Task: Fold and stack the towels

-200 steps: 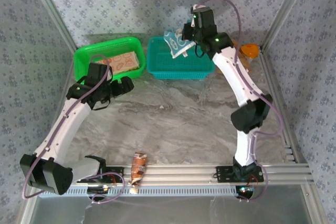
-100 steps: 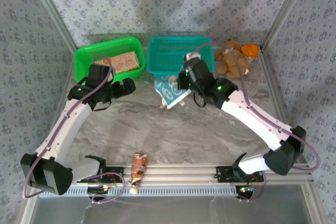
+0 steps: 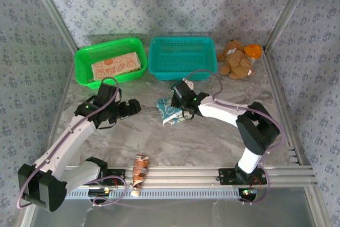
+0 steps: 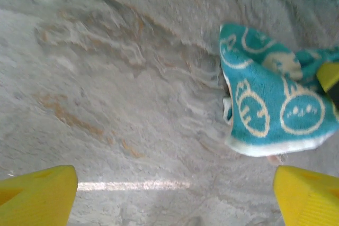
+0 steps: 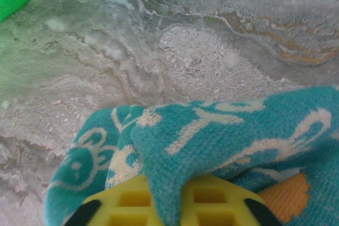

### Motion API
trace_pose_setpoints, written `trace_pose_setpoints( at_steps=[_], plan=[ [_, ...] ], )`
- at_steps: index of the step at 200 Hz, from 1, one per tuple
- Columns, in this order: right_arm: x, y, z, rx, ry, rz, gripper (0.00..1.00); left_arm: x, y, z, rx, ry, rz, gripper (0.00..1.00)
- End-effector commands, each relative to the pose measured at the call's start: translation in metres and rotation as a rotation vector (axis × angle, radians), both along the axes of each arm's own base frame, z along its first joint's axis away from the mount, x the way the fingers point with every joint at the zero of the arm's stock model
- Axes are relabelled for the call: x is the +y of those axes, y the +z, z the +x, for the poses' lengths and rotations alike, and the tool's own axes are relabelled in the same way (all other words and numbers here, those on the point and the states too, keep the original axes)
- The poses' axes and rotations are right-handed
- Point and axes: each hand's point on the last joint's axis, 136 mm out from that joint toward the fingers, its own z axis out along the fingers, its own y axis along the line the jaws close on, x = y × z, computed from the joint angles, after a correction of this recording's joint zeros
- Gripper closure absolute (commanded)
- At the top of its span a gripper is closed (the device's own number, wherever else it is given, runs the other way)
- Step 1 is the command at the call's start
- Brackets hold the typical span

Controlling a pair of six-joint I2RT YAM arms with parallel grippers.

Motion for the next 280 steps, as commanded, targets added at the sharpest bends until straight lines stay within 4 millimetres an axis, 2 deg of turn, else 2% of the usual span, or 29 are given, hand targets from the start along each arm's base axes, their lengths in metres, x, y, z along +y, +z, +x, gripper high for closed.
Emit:
trace_pose_setpoints(
  at_steps=[1, 11, 30, 55, 85, 101, 115, 141, 156, 176, 186, 202, 236, 274, 280],
  plan=[
    [0.007, 0.008, 0.011, 0.016, 0.014, 0.053, 0.60, -0.020, -0.003, 0.002, -0.006, 0.029, -0.051, 0.12],
    [0.002, 0.013, 0.012, 0.012, 0.025, 0.048, 0.50, -0.031, -0.009, 0.001, 0.003, 0.019, -0.053, 0.17],
    [-0.011, 0.027, 0.008, -0.007, 0.049, 0.023, 0.42, -0.050, -0.020, 0.001, 0.018, 0.010, -0.055, 0.27],
    [-0.035, 0.044, 0.001, -0.022, 0.059, -0.005, 0.43, -0.073, -0.033, 0.004, 0.043, 0.001, -0.051, 0.38],
    [-0.058, 0.040, -0.011, 0.025, 0.088, 0.006, 0.48, -0.095, -0.050, 0.007, 0.072, -0.025, -0.018, 0.44],
    [-0.055, 0.032, -0.018, 0.047, 0.170, 0.018, 0.48, -0.101, -0.057, 0.009, 0.085, -0.027, 0.004, 0.44],
    [-0.044, 0.030, -0.018, 0.040, 0.248, 0.064, 0.49, -0.104, -0.063, 0.011, 0.097, -0.014, 0.004, 0.44],
    [-0.020, 0.029, -0.020, 0.042, 0.354, 0.090, 0.58, -0.106, -0.073, 0.011, 0.123, 0.022, 0.010, 0.45],
    [-0.007, 0.025, -0.021, 0.042, 0.401, 0.086, 0.59, -0.107, -0.079, 0.010, 0.134, 0.047, 0.000, 0.45],
    [-0.002, 0.005, -0.022, 0.103, 0.424, 0.044, 0.60, -0.107, -0.082, 0.009, 0.144, 0.065, -0.003, 0.46],
    [-0.009, -0.010, -0.022, 0.146, 0.407, 0.023, 0.61, -0.108, -0.082, 0.010, 0.145, 0.068, -0.005, 0.46],
    [-0.035, -0.029, -0.017, 0.193, 0.326, -0.031, 0.63, -0.109, -0.085, 0.010, 0.153, 0.078, 0.000, 0.48],
    [-0.082, -0.042, -0.012, 0.214, 0.194, -0.079, 0.63, -0.118, -0.091, 0.008, 0.175, 0.085, 0.006, 0.53],
    [-0.097, -0.040, -0.016, 0.201, 0.157, -0.088, 0.63, -0.138, -0.099, 0.011, 0.195, 0.068, -0.006, 0.56],
    [-0.097, -0.039, -0.015, 0.197, 0.158, -0.079, 0.62, -0.143, -0.099, 0.013, 0.196, 0.063, -0.021, 0.60]
  ],
)
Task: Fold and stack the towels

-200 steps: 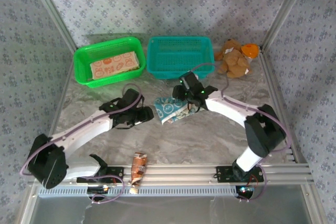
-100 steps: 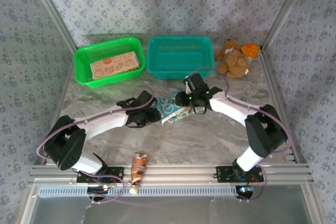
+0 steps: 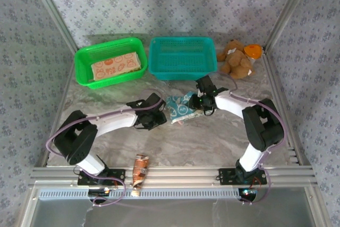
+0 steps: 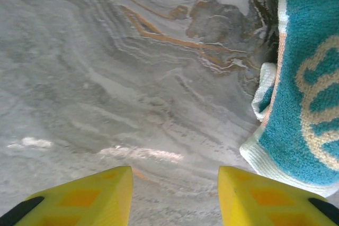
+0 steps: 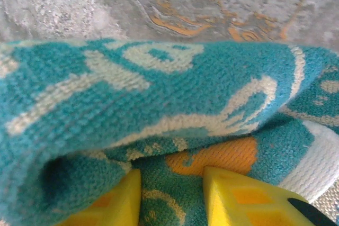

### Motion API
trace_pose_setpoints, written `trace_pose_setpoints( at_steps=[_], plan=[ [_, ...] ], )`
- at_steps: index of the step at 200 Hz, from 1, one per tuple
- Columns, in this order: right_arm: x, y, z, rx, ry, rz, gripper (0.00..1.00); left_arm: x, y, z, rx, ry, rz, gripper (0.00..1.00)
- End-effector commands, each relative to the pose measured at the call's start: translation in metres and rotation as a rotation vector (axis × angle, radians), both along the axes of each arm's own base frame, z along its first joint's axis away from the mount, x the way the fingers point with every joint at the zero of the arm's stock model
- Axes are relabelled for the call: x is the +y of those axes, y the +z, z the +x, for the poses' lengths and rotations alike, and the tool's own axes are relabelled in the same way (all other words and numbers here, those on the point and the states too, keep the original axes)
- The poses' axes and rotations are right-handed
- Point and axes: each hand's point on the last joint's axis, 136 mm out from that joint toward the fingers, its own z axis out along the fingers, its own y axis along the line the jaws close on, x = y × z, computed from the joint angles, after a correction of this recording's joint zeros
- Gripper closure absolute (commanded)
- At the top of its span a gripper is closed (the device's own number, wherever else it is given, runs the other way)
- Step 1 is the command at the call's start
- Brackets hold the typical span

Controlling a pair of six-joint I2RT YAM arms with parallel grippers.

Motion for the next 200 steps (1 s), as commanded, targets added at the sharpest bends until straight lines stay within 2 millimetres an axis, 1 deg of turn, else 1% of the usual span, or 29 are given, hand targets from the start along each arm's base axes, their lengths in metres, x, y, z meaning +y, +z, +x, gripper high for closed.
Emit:
trace_pose_setpoints(
  at_steps=[1, 10, 32, 43, 55, 71, 115, 128, 162, 183, 200],
  plan=[
    [-0.009, 0.003, -0.007, -0.002, -0.016, -0.019, 0.62, -0.020, 0.005, 0.009, -0.010, 0.010, -0.048, 0.61],
    [-0.009, 0.004, -0.006, -0.007, -0.018, -0.016, 0.61, -0.027, 0.004, 0.010, -0.006, 0.009, -0.062, 0.66],
    [-0.008, 0.005, -0.006, -0.009, -0.015, -0.009, 0.61, -0.044, 0.000, 0.012, 0.012, 0.013, -0.097, 0.68],
    [-0.008, 0.007, -0.006, -0.012, -0.014, -0.008, 0.61, -0.048, 0.000, 0.013, 0.017, 0.032, -0.111, 0.69],
    [-0.007, 0.008, -0.005, -0.014, -0.011, -0.005, 0.61, -0.049, -0.001, 0.013, 0.018, 0.059, -0.122, 0.68],
    [-0.007, 0.006, -0.006, -0.010, -0.009, -0.003, 0.61, -0.055, -0.001, 0.015, 0.012, 0.069, -0.155, 0.65],
    [-0.008, 0.005, -0.011, 0.001, 0.000, 0.000, 0.61, -0.080, -0.009, 0.012, 0.034, 0.006, -0.151, 0.63],
    [-0.010, 0.004, -0.012, 0.000, 0.000, -0.002, 0.60, -0.081, -0.011, 0.011, 0.041, 0.011, -0.146, 0.62],
    [-0.012, 0.003, -0.014, 0.002, 0.001, 0.000, 0.60, -0.081, -0.011, 0.012, 0.037, 0.032, -0.151, 0.61],
    [-0.013, 0.002, -0.015, 0.006, 0.002, -0.001, 0.60, -0.086, -0.018, 0.011, 0.053, 0.027, -0.155, 0.64],
    [-0.015, 0.001, -0.016, 0.011, 0.000, -0.002, 0.60, -0.091, -0.019, 0.010, 0.061, 0.026, -0.155, 0.67]
  ],
)
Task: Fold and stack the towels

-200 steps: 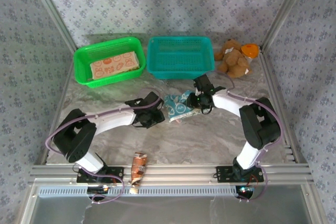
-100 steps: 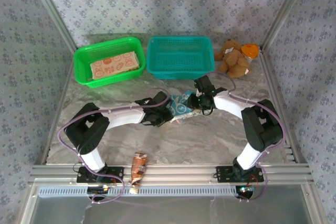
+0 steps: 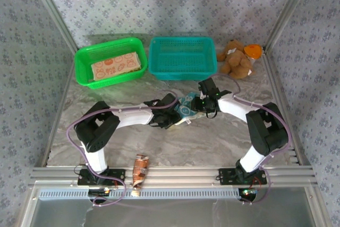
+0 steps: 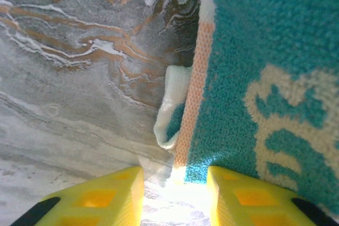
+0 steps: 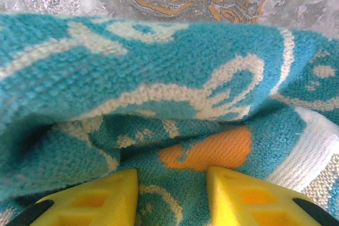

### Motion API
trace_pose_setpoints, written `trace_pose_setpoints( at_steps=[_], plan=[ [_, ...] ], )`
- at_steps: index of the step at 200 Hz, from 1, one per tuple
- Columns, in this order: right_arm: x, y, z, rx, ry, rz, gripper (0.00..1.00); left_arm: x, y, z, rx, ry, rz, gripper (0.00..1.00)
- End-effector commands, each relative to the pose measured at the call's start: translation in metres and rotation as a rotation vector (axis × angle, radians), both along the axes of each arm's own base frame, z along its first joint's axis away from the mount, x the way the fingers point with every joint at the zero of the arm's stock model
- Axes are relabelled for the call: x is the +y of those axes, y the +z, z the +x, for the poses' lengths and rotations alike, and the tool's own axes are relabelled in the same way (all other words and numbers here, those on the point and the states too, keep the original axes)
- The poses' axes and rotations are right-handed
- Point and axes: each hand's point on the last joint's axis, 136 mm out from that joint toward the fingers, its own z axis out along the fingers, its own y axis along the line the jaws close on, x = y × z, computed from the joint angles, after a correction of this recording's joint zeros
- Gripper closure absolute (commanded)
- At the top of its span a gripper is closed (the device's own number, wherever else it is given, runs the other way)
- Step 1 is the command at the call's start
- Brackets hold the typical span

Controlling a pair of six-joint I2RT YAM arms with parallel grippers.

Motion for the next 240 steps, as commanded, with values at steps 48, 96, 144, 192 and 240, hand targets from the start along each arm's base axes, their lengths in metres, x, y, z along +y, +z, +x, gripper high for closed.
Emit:
trace_pose_setpoints(
  at_steps=[48, 96, 144, 192, 240],
  plan=[
    [-0.007, 0.001, -0.006, 0.009, 0.004, 0.000, 0.59, -0.007, -0.013, -0.009, 0.059, 0.011, 0.047, 0.87],
    [-0.009, 0.011, -0.003, -0.006, -0.001, 0.011, 0.58, 0.027, 0.010, -0.008, 0.006, 0.008, 0.202, 1.00],
    [-0.007, 0.051, 0.001, -0.075, 0.004, 0.039, 0.41, 0.086, 0.054, -0.014, -0.053, 0.025, 0.353, 1.00],
    [-0.009, 0.064, -0.009, -0.078, 0.014, 0.054, 0.41, 0.147, 0.077, -0.023, -0.075, 0.083, 0.397, 1.00],
    [0.009, 0.050, -0.023, -0.021, 0.024, 0.142, 0.51, 0.168, 0.091, -0.027, -0.099, 0.085, 0.388, 1.00]
  ],
)
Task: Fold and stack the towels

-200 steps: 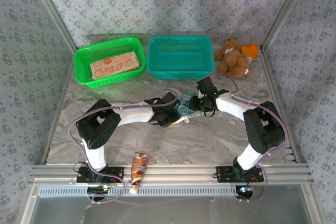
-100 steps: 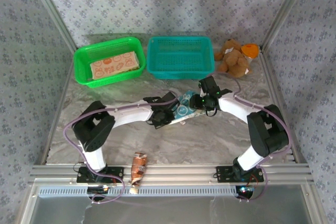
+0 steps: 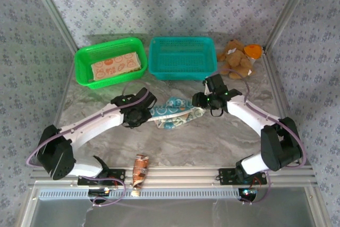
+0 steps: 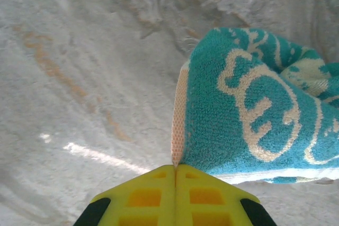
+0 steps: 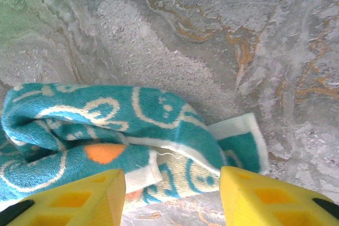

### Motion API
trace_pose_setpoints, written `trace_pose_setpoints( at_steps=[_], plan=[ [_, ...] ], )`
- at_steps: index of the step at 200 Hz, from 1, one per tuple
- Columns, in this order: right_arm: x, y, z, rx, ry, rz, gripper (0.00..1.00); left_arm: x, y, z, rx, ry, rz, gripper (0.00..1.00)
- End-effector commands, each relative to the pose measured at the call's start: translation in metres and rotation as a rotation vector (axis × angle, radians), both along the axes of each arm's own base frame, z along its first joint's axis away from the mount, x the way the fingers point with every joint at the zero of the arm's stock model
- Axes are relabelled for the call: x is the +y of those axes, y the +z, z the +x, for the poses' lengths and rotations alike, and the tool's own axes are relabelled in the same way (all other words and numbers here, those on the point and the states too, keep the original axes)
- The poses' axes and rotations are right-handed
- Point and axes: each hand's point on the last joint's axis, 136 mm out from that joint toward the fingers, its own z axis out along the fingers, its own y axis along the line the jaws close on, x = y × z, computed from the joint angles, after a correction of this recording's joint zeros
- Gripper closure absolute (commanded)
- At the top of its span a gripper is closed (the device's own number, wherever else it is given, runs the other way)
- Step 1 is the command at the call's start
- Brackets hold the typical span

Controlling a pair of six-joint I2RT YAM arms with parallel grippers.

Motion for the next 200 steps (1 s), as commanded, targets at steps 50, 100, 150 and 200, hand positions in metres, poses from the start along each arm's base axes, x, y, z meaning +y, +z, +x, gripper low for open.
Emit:
trace_pose_setpoints(
  at_steps=[50, 100, 150, 200],
  plan=[
    [0.037, -0.028, -0.019, 0.142, -0.046, 0.230, 0.60, 0.005, -0.002, -0.007, 0.017, -0.058, 0.017, 1.00],
    [0.045, -0.042, -0.013, 0.187, -0.117, 0.304, 0.57, 0.004, -0.004, -0.009, 0.021, -0.070, 0.006, 1.00],
    [0.047, -0.049, -0.016, 0.210, -0.131, 0.316, 0.60, 0.005, -0.004, -0.009, 0.016, -0.066, 0.002, 1.00],
    [0.047, -0.048, -0.020, 0.205, -0.125, 0.319, 0.87, 0.003, -0.002, -0.008, 0.013, -0.070, -0.005, 1.00]
  ],
)
